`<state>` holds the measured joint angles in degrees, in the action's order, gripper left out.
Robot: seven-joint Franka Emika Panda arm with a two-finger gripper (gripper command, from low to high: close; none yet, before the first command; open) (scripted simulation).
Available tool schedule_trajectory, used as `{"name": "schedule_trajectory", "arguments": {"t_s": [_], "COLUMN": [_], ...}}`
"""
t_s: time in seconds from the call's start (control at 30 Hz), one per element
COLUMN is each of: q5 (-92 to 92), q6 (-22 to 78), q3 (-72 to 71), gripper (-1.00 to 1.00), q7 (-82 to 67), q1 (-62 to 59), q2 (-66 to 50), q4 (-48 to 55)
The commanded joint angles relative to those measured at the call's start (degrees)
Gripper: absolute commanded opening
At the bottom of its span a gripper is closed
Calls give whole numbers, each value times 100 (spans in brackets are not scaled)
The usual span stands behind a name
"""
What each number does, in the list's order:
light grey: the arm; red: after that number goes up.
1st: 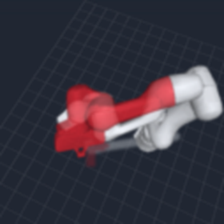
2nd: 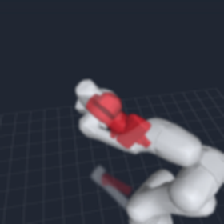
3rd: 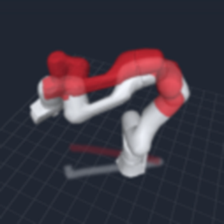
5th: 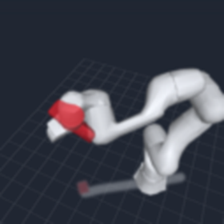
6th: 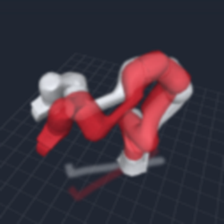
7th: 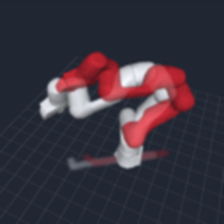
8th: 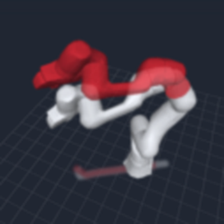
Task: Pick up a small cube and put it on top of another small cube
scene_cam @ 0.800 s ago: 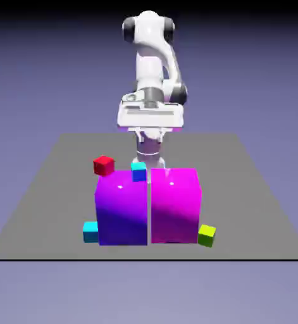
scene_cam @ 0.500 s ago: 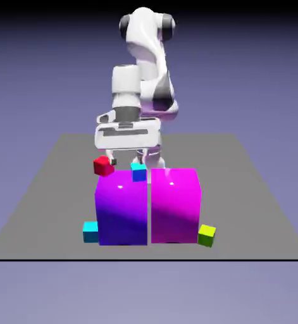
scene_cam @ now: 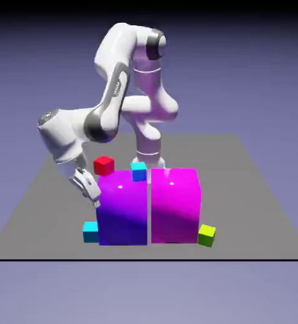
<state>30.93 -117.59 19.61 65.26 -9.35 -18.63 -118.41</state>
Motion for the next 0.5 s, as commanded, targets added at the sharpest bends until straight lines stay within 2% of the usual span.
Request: {"name": "schedule_trajectory", "arguments": {"t_s": [0.0, 0.1, 0.17, 0.37, 0.4, 0.47], "q5": [200, 804, 1293, 1962, 1962, 1755], "q6": [124, 468, 151, -460, -460, -269], "q3": [128, 516, 822, 427, 427, 558], "gripper": [0, 0, 0, 0, -100, -100], "q7": [79, 309, 308, -97, -97, 33], "q1": [-7, -21, 128, 125, 125, 129], "q2": [-208, -819, -999, -1655, -1655, -1448], "q4": [55, 193, -222, -317, -317, -293]}}
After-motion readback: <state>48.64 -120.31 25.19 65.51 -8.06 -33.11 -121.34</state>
